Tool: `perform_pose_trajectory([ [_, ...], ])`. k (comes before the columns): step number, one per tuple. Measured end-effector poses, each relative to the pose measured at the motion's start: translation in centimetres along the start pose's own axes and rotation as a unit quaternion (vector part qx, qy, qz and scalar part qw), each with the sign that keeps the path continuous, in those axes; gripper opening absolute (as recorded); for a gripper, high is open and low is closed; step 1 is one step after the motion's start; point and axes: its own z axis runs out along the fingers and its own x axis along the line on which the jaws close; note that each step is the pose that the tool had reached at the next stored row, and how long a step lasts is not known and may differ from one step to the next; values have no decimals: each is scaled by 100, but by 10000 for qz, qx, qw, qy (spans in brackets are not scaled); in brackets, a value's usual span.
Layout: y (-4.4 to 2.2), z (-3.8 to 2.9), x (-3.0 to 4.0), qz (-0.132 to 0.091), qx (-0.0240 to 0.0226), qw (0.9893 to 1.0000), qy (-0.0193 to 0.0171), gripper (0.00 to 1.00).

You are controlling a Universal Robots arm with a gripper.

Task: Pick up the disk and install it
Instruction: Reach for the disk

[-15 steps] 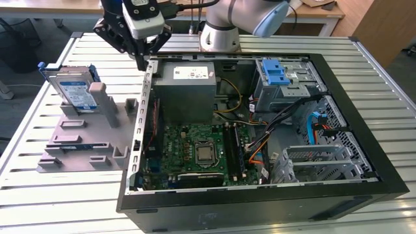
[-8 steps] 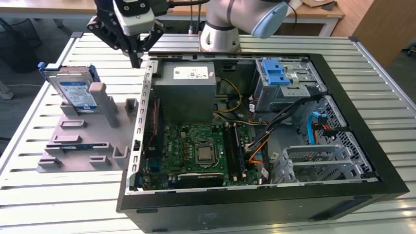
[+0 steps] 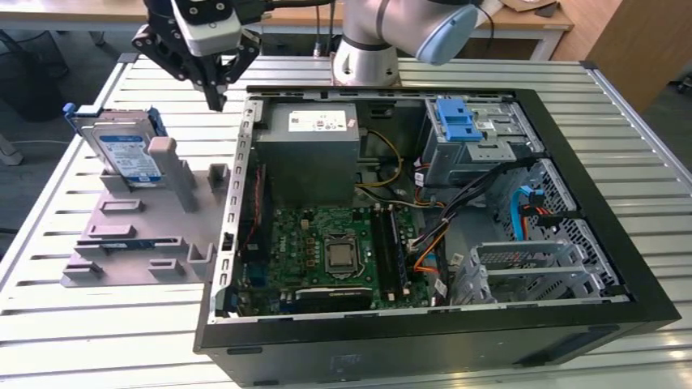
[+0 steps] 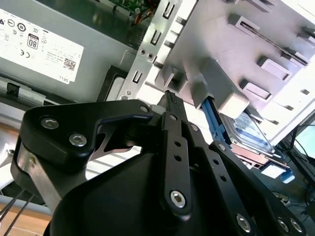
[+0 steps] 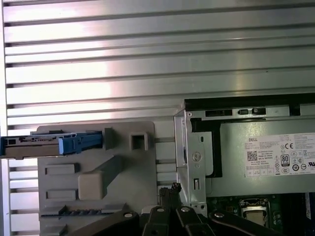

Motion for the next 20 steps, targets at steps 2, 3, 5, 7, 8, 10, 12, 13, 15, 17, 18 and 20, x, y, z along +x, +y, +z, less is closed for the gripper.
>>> perform_pose_trajectory([
  [2, 3, 2, 31, 0, 0, 10000, 0, 11],
  [3, 4, 3, 47, 0, 0, 10000, 0, 11],
  [5, 5, 5, 79, 0, 0, 10000, 0, 11],
  [7, 5, 7, 107, 0, 0, 10000, 0, 11],
  [8, 5, 8, 121, 0, 0, 10000, 0, 11],
  [10, 4, 10, 148, 0, 0, 10000, 0, 11],
  [12, 3, 12, 176, 0, 0, 10000, 1, 11],
  [13, 3, 13, 190, 0, 0, 10000, 0, 11],
  [15, 1, 15, 217, 0, 0, 10000, 0, 11],
  [17, 0, 18, 244, 0, 0, 10000, 0, 11],
  [18, -1, 19, 258, 0, 0, 10000, 0, 11],
  [20, -2, 21, 286, 0, 0, 10000, 0, 11],
])
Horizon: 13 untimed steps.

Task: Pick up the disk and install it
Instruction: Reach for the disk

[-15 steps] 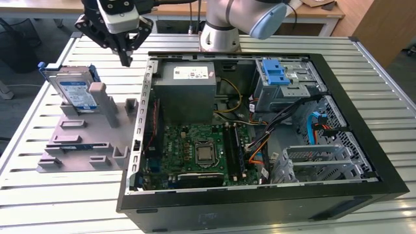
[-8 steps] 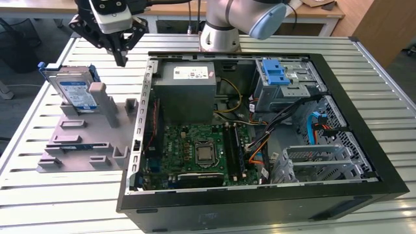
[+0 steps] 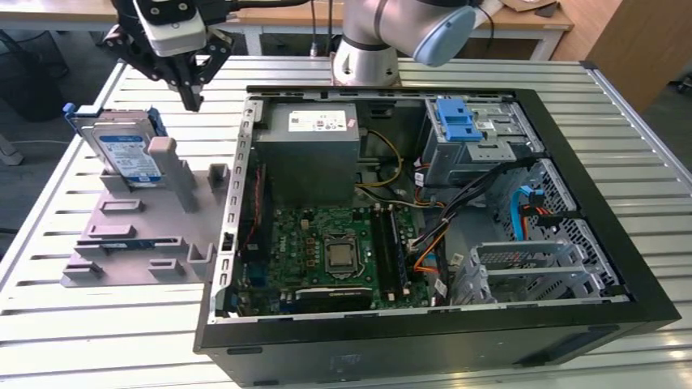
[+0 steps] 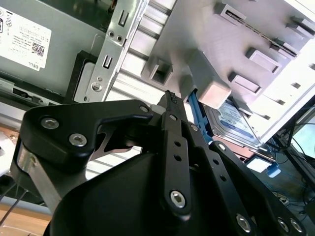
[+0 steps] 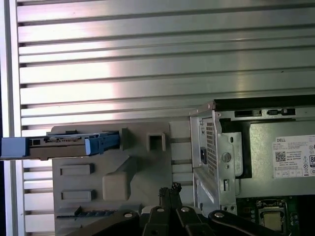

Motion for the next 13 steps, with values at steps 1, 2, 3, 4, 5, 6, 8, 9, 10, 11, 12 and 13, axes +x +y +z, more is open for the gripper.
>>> perform_pose_trajectory([
  [1, -1, 1, 14, 0, 0, 10000, 0, 11],
  [2, -1, 2, 30, 0, 0, 10000, 0, 11],
  [3, -2, 3, 45, 0, 0, 10000, 0, 11],
  [4, -3, 4, 60, 0, 0, 10000, 0, 11],
  [5, -4, 6, 74, 0, 0, 10000, 0, 11],
  [6, -5, 7, 87, 0, 0, 10000, 0, 11],
  [8, -6, 9, 115, 0, 0, 10000, 0, 11],
  [9, -7, 11, 129, 0, 0, 10000, 0, 11],
  [10, -8, 12, 143, 0, 0, 10000, 0, 11],
  [11, -8, 14, 156, 0, 0, 10000, 0, 11],
  [12, -9, 15, 168, 0, 0, 10000, 0, 11],
  [13, -10, 16, 181, 0, 0, 10000, 0, 11],
])
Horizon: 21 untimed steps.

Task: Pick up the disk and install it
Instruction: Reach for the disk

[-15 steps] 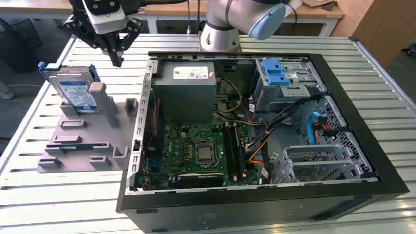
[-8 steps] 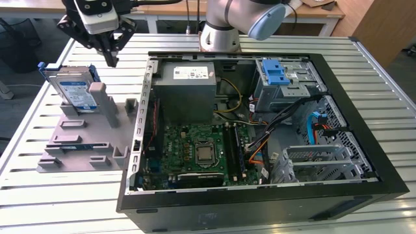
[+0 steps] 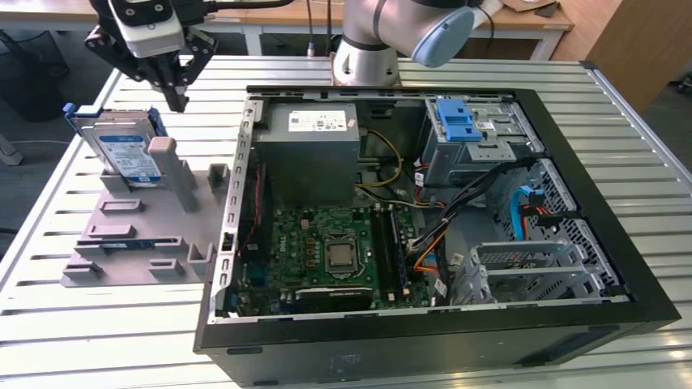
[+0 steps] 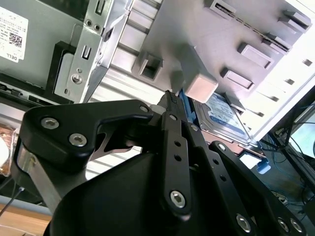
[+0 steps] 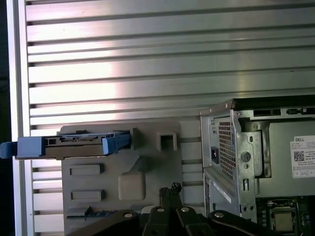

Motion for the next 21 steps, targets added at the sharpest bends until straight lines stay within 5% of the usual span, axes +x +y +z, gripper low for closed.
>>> perform_pose_trajectory([
  [21, 37, 28, 318, 0, 0, 10000, 0, 11],
])
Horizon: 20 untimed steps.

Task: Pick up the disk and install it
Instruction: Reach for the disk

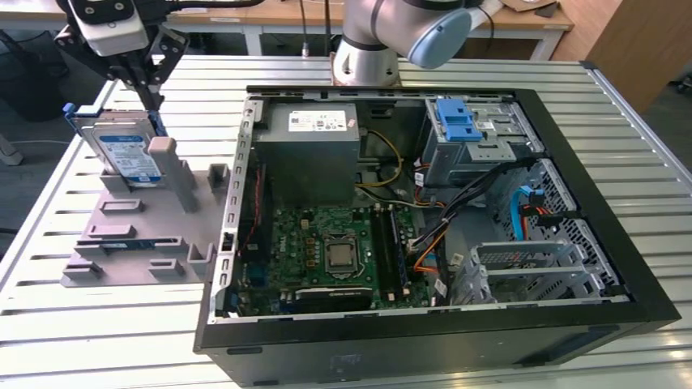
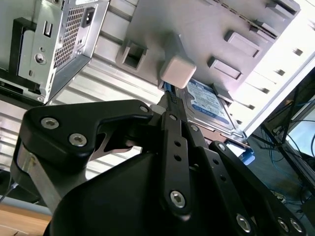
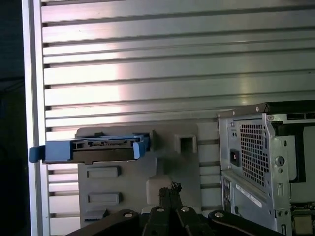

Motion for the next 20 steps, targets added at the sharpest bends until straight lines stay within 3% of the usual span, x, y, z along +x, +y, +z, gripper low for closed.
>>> perform_pose_trajectory([
  [12, 121, 17, 160, -1, 0, 10000, 0, 11],
  [20, 144, 29, 323, 0, 0, 10000, 0, 11],
])
